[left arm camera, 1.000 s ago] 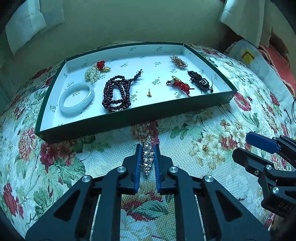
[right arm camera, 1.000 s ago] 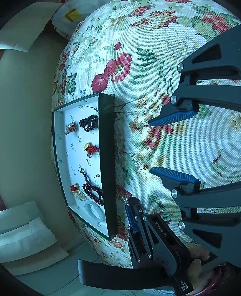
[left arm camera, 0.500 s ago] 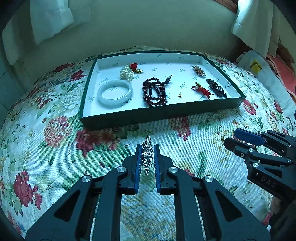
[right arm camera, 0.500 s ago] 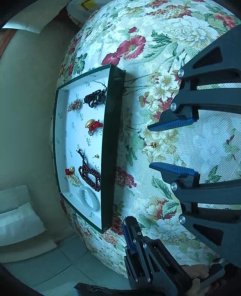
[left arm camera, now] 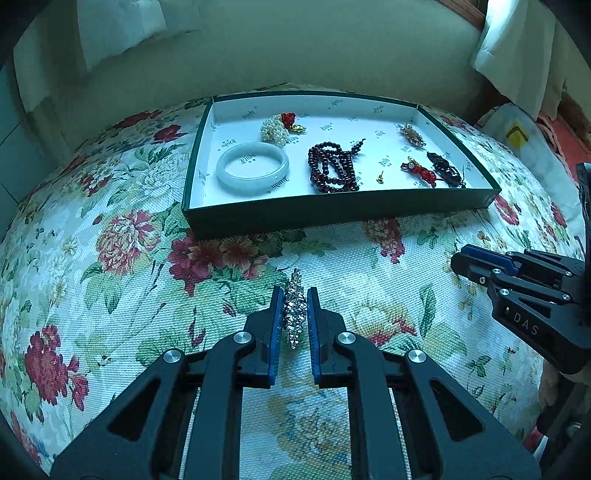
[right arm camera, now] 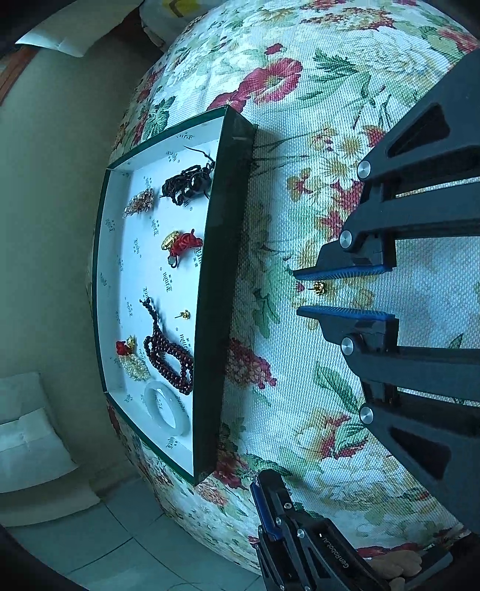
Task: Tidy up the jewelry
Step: 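Close the right tool on another gold earring stud while the left tool holds the hairpin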
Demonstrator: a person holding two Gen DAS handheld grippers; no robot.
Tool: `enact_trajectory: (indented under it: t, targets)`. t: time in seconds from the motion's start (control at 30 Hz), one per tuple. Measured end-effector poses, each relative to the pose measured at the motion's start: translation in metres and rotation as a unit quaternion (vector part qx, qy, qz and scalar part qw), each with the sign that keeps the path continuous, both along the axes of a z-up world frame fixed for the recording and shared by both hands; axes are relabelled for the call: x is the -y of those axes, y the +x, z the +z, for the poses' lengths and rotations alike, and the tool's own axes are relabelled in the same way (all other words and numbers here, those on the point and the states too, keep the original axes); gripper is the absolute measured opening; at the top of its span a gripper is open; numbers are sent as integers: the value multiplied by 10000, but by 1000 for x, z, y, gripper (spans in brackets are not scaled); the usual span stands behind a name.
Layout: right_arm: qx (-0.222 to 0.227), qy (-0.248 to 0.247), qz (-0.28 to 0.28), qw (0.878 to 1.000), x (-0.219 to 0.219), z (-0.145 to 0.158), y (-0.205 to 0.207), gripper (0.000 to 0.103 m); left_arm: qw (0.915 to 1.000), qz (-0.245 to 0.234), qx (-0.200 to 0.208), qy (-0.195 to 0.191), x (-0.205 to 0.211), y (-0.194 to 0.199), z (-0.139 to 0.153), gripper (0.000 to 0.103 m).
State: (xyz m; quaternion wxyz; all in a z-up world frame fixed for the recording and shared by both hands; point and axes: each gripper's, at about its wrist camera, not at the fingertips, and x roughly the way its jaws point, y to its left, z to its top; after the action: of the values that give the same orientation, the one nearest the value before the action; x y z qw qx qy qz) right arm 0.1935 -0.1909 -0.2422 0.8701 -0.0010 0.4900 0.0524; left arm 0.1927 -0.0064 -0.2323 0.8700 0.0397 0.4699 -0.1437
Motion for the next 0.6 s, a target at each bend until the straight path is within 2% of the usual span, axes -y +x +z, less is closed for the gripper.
enact_trajectory:
  t: [0.07, 0.6]
  targets:
    - [8, 7, 14, 10000, -1, 0, 0, 7, 10000, 5, -14, -7, -1, 0, -1, 12]
    - [119, 140, -14, 9998, 1, 11, -6, 7, 10000, 7, 29, -33, 3, -1, 3, 12]
